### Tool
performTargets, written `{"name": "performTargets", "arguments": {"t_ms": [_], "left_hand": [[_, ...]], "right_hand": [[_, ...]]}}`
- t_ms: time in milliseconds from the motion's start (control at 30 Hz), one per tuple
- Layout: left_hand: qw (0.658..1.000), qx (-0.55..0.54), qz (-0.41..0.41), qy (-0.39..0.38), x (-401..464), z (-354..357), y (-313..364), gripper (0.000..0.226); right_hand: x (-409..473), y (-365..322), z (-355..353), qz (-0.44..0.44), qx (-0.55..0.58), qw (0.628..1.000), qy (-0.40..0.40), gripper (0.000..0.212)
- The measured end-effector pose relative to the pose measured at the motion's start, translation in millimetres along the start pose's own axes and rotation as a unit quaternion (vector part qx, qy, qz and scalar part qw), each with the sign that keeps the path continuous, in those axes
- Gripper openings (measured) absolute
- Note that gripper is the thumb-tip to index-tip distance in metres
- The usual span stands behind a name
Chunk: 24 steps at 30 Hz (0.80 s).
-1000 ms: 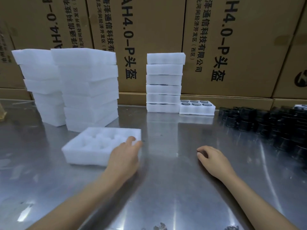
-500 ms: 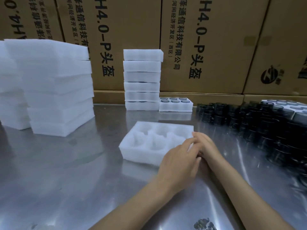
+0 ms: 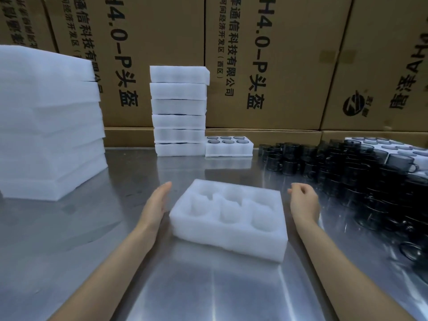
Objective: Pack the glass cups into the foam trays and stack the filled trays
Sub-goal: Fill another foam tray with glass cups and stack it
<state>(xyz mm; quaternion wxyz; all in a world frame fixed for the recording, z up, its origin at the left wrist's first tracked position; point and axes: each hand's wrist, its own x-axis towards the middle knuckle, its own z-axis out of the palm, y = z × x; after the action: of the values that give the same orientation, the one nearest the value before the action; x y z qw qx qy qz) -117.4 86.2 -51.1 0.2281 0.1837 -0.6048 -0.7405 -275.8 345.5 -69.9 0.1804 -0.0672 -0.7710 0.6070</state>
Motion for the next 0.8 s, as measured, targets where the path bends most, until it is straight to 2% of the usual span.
{"name": "performTargets", "arguments": {"t_ms": [67, 133, 200, 300, 367, 433, 500, 600, 667, 700, 733, 767, 800], "left_hand": [[0.999, -0.044, -0.009, -0.024, -1.2, 9.1, -0.5, 0.027], [0.995, -0.056, -0.003, -0.077, -4.6, 16.2, -0.3, 0.025], [0.992, -0.008, 0.008, -0.126, -4.6, 24.1, -1.0, 0.039], [0.978, 0.071, 0.026, -0.193, -7.4, 33.5, 2.8, 0.059], [0.969, 0.126, 0.044, -0.206, -2.2, 33.8, 2.0, 0.053], [0.956, 0.183, 0.066, -0.217, 7.3, 36.3, -0.4, 0.036], [0.948, 0.171, 0.098, -0.251, 13.7, 31.3, -6.8, 0.039], [0.961, 0.131, 0.061, -0.236, 10.5, 44.7, 1.0, 0.032], [0.969, 0.117, 0.046, -0.214, 18.8, 53.5, 6.1, 0.084], [0.969, 0.126, 0.064, -0.201, 19.5, 56.2, 6.9, 0.088], [0.968, 0.139, 0.083, -0.192, 18.6, 54.9, 4.3, 0.068], [0.970, 0.144, 0.091, -0.176, 15.6, 53.5, 4.5, 0.035], [0.967, 0.163, 0.117, -0.156, 19.8, 49.0, -1.2, 0.028]], "right_hand": [[15.4, 4.0, 3.4, -0.006, -0.020, 1.000, -0.002, 0.016], [31.7, 7.8, 8.2, -0.011, -0.040, 0.999, -0.004, 0.024], [49.1, 10.1, 14.3, -0.028, -0.077, 0.996, -0.019, 0.035], [74.0, 10.6, 24.1, -0.104, -0.161, 0.980, -0.058, 0.040], [89.7, 7.2, 30.6, -0.156, -0.212, 0.963, -0.058, 0.041], [106.0, -0.3, 37.5, -0.186, -0.241, 0.951, -0.056, 0.042], [122.9, -10.8, 44.1, -0.207, -0.267, 0.939, -0.070, 0.045], [145.9, -25.2, 53.8, -0.210, -0.311, 0.924, -0.075, 0.052], [157.6, -31.7, 60.0, -0.196, -0.334, 0.919, -0.068, 0.055], [162.8, -33.4, 62.6, -0.190, -0.346, 0.916, -0.068, 0.055], [167.8, -34.6, 65.3, -0.182, -0.360, 0.912, -0.070, 0.055], [172.1, -35.2, 67.1, -0.170, -0.377, 0.908, -0.073, 0.053], [175.8, -35.4, 68.4, -0.158, -0.393, 0.903, -0.077, 0.049]]}}
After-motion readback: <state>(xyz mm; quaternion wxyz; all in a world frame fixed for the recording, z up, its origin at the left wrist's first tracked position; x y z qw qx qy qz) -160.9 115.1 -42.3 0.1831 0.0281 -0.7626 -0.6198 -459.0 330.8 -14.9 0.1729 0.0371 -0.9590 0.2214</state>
